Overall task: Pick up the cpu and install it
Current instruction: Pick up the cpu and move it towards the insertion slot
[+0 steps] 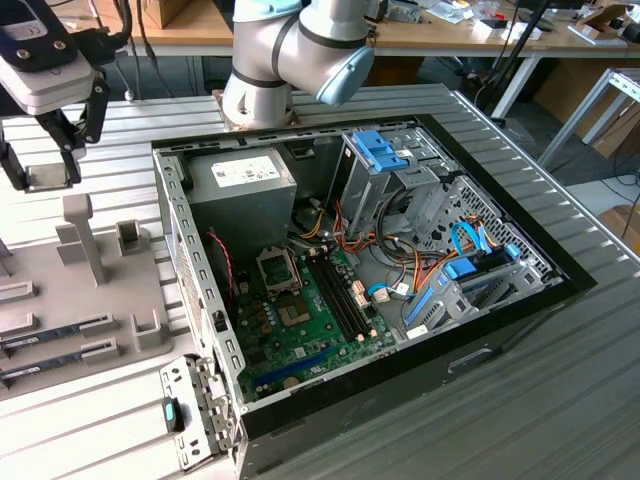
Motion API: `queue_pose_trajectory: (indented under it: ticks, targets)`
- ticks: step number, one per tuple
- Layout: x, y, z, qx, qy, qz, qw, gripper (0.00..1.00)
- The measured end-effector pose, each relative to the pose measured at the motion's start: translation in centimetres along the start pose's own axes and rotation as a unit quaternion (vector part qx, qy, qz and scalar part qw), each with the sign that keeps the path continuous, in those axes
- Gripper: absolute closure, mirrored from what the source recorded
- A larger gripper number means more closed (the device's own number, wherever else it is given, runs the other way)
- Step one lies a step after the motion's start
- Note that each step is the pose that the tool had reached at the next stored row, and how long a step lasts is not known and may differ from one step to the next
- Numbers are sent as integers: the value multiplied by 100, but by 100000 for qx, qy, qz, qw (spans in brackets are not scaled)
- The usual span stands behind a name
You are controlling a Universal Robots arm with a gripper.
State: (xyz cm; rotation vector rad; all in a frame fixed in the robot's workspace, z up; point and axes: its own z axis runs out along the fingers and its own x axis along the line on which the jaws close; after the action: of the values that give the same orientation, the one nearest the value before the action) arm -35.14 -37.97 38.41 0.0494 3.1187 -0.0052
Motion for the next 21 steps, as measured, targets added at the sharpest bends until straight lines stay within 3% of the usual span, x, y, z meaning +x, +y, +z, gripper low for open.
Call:
queue_pose_trajectory:
  ticks: [21]
  targets:
    - [-355, 9, 10, 5, 141, 1, 100000, 53]
